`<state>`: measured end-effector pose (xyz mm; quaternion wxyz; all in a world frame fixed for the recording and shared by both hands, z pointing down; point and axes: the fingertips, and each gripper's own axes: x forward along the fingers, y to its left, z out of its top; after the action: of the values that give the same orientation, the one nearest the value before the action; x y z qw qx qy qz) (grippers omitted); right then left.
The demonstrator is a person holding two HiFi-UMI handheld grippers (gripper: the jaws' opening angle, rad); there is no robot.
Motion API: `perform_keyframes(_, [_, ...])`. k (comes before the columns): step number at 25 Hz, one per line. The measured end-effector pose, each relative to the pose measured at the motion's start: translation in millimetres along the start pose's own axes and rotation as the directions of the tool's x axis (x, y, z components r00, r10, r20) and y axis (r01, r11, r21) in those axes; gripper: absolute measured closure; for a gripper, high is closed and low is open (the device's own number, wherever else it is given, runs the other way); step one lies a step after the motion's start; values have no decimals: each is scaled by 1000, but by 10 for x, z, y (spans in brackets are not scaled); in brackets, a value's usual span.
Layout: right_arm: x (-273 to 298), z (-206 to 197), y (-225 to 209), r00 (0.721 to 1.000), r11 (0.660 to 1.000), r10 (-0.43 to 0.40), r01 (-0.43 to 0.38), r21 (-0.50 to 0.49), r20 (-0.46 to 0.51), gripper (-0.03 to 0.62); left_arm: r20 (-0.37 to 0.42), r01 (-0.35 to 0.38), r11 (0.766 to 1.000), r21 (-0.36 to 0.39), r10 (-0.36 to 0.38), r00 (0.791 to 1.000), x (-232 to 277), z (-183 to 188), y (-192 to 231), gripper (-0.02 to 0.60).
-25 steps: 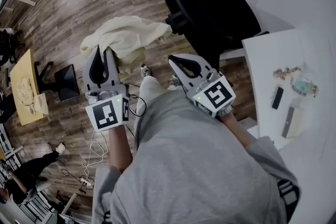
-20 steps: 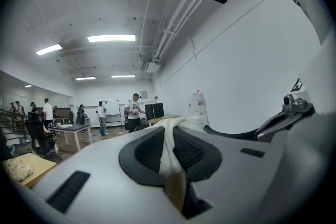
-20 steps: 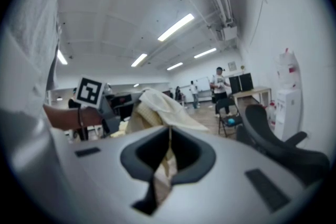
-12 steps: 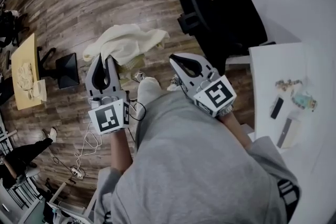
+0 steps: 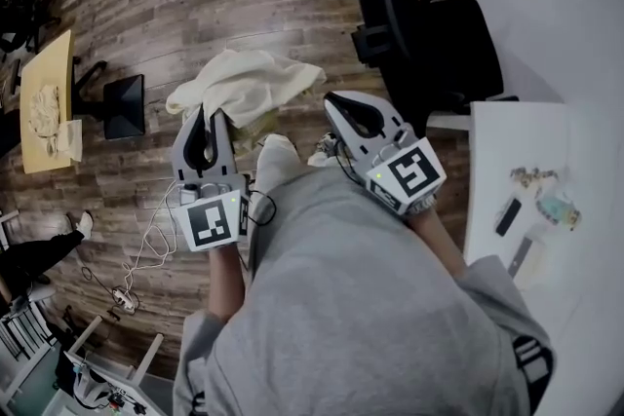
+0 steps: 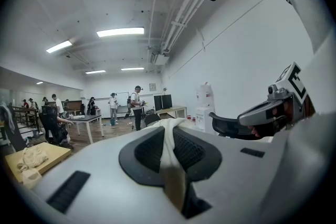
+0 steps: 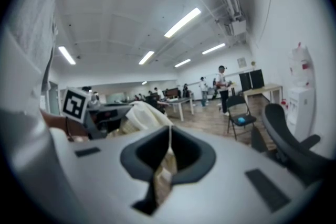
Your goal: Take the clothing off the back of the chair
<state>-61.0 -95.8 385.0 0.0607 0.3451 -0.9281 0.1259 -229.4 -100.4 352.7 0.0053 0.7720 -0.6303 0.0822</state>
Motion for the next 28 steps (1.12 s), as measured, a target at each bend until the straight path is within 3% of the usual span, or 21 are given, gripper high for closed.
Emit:
perform_keyframes(14, [-4, 13, 32, 1000, 1000, -16, 16, -17, -8, 559, -67, 49, 999, -1, -49, 997, -93, -364, -111, 509])
perform_keyframes(26, [31, 18, 67, 1000, 999, -11, 11, -31, -1, 560, -91, 78, 997, -18, -79, 993, -66, -480, -180, 509])
perform_keyframes(28, [33, 14, 65, 1000, 1000, -12, 12, -28, 0, 560, -65, 95, 995, -10, -96, 993, -45, -426, -215, 509])
